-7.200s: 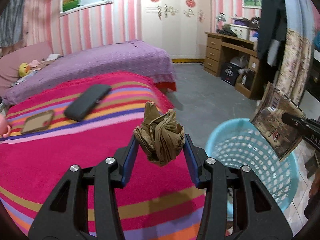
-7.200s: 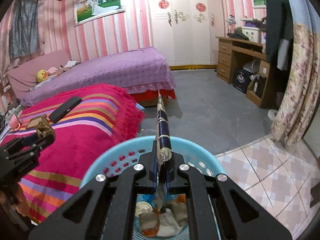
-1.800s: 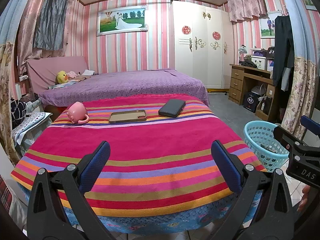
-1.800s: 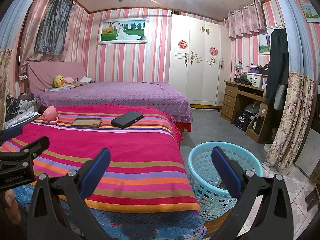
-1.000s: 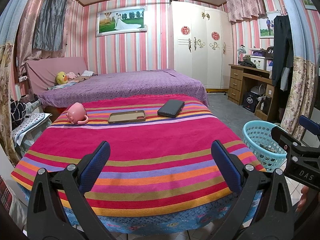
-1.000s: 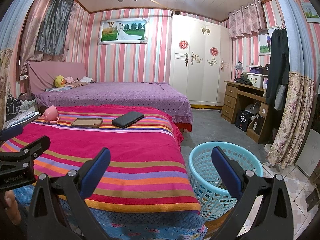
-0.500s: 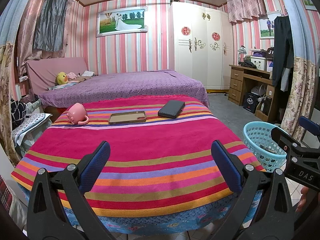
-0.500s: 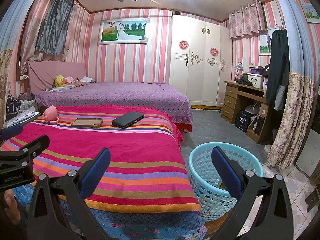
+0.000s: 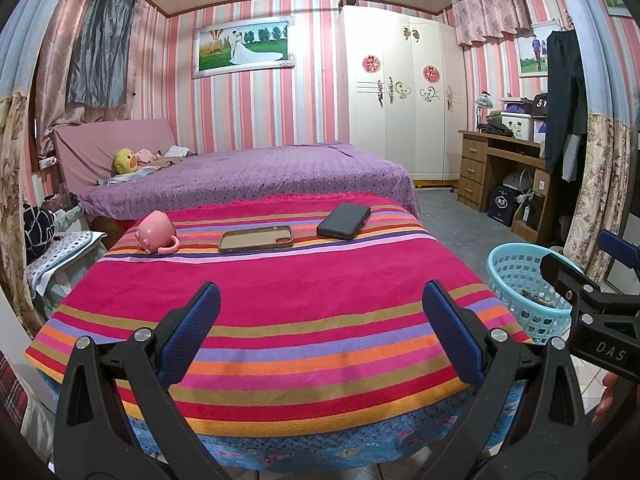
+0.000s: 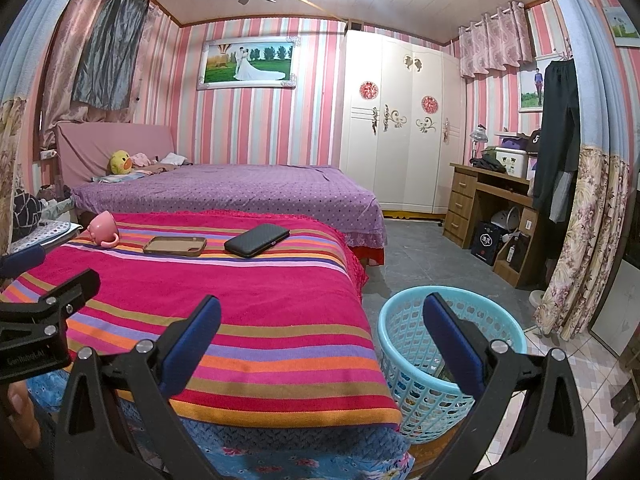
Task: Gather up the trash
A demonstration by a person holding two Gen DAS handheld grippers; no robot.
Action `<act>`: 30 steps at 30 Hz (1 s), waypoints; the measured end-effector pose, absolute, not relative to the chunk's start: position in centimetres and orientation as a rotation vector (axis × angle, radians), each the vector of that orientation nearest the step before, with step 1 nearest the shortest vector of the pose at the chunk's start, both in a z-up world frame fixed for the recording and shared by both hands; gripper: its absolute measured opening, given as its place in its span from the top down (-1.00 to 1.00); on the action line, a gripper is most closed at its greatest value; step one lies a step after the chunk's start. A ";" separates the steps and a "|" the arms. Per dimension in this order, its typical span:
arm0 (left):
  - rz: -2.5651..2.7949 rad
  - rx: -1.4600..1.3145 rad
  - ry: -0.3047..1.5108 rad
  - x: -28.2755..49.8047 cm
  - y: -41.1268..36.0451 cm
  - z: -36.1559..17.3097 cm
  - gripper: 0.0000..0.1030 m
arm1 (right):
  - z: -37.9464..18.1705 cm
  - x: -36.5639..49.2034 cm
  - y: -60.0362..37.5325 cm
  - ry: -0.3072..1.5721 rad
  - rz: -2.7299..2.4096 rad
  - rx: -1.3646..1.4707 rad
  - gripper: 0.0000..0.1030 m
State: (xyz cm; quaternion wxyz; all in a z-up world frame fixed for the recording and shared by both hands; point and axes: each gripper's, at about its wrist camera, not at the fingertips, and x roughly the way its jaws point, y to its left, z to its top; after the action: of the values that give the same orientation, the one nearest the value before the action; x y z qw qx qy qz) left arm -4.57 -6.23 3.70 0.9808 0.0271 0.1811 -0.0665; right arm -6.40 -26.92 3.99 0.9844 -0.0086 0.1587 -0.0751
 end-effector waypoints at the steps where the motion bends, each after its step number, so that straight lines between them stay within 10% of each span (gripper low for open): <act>1: -0.135 0.053 0.365 -4.5 -6.2 3.7 -0.89 | 4.0 -6.4 -26.9 0.319 -0.151 -0.017 -0.91; 30: -0.136 0.051 0.366 -4.5 -6.2 3.6 -0.89 | 3.9 -6.3 -26.8 0.318 -0.149 -0.016 -0.91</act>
State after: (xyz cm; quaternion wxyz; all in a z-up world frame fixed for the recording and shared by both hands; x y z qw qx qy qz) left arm -4.54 -6.23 3.63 0.9807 0.0254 0.1818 -0.0675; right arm -6.29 -26.79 3.95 0.9845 -0.0077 0.1584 -0.0743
